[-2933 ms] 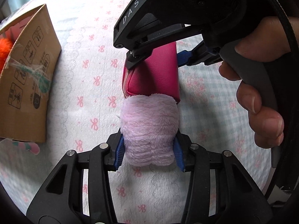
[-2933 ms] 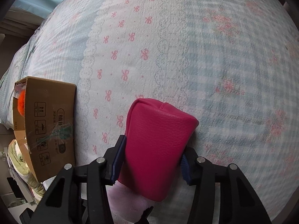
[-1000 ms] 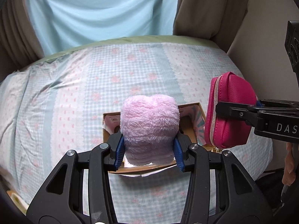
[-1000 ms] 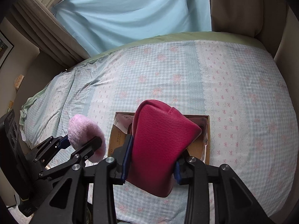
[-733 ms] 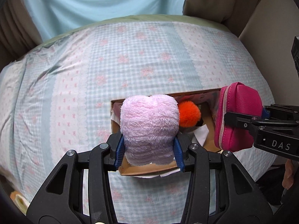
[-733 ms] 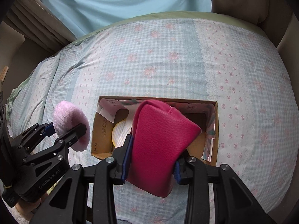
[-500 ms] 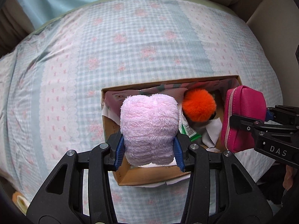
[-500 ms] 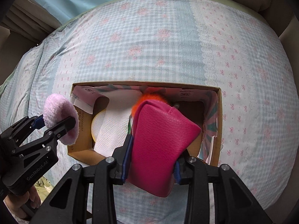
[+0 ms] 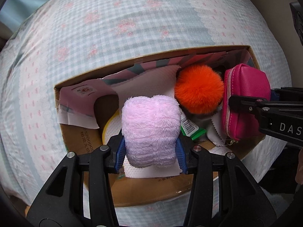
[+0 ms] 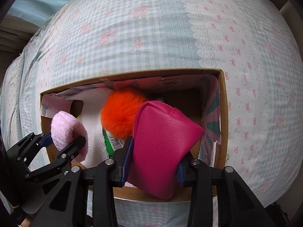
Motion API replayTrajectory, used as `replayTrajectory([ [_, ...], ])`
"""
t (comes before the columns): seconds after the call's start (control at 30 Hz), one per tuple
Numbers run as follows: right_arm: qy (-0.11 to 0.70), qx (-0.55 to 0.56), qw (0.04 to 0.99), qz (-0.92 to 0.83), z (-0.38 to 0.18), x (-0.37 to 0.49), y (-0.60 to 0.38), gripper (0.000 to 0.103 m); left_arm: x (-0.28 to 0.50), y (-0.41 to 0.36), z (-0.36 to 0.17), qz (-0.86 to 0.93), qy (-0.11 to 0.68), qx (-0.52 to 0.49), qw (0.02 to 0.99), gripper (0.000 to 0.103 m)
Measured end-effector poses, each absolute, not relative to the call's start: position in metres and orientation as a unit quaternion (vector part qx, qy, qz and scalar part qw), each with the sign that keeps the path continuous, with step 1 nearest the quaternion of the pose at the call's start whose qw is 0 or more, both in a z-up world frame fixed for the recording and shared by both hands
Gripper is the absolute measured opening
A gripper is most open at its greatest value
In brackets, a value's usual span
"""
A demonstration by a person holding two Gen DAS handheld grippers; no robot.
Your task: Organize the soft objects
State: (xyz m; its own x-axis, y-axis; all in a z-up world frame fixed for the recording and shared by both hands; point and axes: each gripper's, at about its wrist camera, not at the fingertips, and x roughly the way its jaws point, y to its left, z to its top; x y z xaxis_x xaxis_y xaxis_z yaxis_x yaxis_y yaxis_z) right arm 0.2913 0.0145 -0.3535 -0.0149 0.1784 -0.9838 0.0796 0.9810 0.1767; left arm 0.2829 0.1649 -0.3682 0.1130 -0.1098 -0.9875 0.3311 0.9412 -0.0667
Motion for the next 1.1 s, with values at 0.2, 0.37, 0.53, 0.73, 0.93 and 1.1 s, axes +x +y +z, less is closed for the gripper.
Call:
replayTrajectory([
  [0.2,0.701,0.103,0.706,0.019,-0.353,0.289,0.012,0.103,0.272,0.160,-0.367,-0.158,0.645,0.105,0.741,0.103],
  [0.37,0.696,0.111,0.710,0.015,-0.350,0.285,0.009,0.103,0.269,0.164,-0.359,-0.150,0.645,0.102,0.743,0.103],
  [0.53,0.687,0.126,0.715,0.027,-0.341,0.277,0.007,0.103,0.263,0.165,-0.343,-0.144,0.633,0.105,0.754,0.103],
  [0.73,0.665,0.121,0.736,0.034,-0.315,0.266,0.004,0.103,0.252,0.166,-0.310,-0.135,0.609,0.103,0.775,0.103],
  [0.93,0.623,0.104,0.774,0.045,-0.255,0.250,-0.008,0.103,0.236,0.168,-0.243,-0.116,0.562,0.078,0.816,0.103],
  [1.1,0.570,0.097,0.815,0.043,-0.186,0.228,-0.027,0.103,0.215,0.168,-0.170,-0.098,0.505,0.052,0.856,0.103],
])
